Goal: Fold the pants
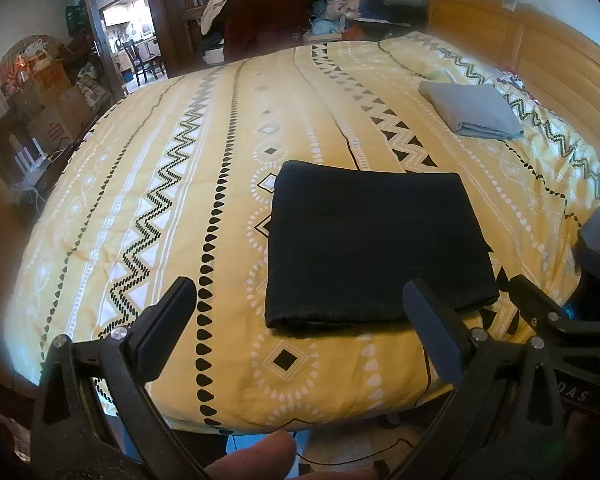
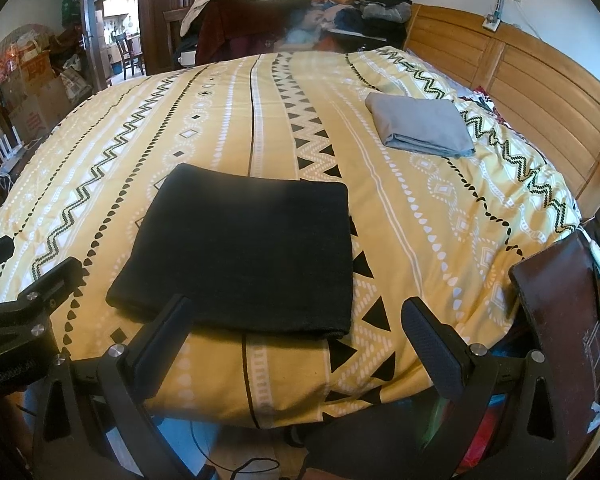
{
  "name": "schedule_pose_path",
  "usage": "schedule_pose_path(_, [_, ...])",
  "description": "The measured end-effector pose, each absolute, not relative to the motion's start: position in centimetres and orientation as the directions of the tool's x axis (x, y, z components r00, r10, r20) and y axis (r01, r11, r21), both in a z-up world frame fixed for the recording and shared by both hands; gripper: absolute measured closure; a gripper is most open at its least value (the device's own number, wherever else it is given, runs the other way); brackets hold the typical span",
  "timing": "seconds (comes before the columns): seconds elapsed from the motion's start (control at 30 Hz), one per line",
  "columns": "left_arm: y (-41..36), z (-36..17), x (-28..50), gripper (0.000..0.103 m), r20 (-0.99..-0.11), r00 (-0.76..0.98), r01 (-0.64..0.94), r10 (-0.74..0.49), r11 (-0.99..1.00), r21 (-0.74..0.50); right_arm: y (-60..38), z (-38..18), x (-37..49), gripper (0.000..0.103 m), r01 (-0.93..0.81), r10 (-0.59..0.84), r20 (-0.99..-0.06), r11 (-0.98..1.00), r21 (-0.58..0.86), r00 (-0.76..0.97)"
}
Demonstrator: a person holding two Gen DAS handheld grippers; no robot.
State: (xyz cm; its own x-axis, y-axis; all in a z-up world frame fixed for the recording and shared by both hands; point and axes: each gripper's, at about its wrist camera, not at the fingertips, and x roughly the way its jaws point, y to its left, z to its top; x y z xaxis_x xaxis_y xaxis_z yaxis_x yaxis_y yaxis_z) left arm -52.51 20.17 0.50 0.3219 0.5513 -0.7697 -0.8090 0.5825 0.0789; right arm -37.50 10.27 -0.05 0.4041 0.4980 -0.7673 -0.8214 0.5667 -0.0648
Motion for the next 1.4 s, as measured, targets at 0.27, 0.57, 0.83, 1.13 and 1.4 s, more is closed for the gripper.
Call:
schedule_pose_path(0.27, [20.17,0.53,-52.45,0.0,-0.768,0.323,-0.81,0.553,0.582,0.078,10.18,0.04,-37.42,0.0,-0.821,0.499,-0.767,0.567,-0.064,0.404])
schedule_pose_path(0.57, [20.21,0.54,-52.43,0.0,-0.771,0.319,-0.809,0.551,0.582,0.081,10.11,-0.01,-37.33,0.0,-0.821,0.499,-0.767,0.568,-0.063,0.404])
schedule_pose_path(0.83, [20.15,0.56,-52.3,0.0,-0.772,0.322,-0.807,0.548,0.585,0.079,10.07,-0.07,-37.21,0.0,-0.82,0.496,-0.769,0.569,-0.061,0.402])
schedule_pose_path(1.13, [20.14,0.47,-52.28,0.0,-0.773,0.323,-0.807,0.546,0.586,0.077,9.98,-0.19,-37.41,0.0,-0.819,0.495,-0.77,0.57,-0.063,0.403])
schedule_pose_path(1.4, [20.15,0.48,-52.31,0.0,-0.773,0.323,-0.808,0.546,0.585,0.076,10.03,-0.25,-37.32,0.0,-0.82,0.495,-0.77,0.569,-0.063,0.403])
